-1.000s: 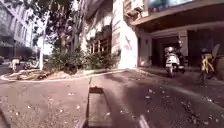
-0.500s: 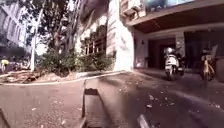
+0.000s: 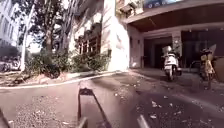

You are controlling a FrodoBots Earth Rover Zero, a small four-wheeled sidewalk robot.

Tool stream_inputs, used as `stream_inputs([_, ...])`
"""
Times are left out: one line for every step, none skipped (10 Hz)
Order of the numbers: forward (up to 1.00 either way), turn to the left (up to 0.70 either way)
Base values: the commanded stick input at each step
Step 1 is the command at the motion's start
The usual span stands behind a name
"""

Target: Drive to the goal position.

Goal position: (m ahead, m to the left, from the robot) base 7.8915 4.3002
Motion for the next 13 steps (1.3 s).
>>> stream_inputs([0.70, 0.00])
stream_inputs([0.70, 0.00])
stream_inputs([0.70, -0.09])
stream_inputs([0.70, -0.14])
stream_inputs([0.70, -0.14])
stream_inputs([0.70, -0.14])
stream_inputs([0.70, -0.14])
stream_inputs([0.70, -0.14])
stream_inputs([0.70, -0.07])
stream_inputs([0.70, 0.00])
stream_inputs([0.70, 0.00])
stream_inputs([0.70, 0.00])
stream_inputs([0.70, 0.00])
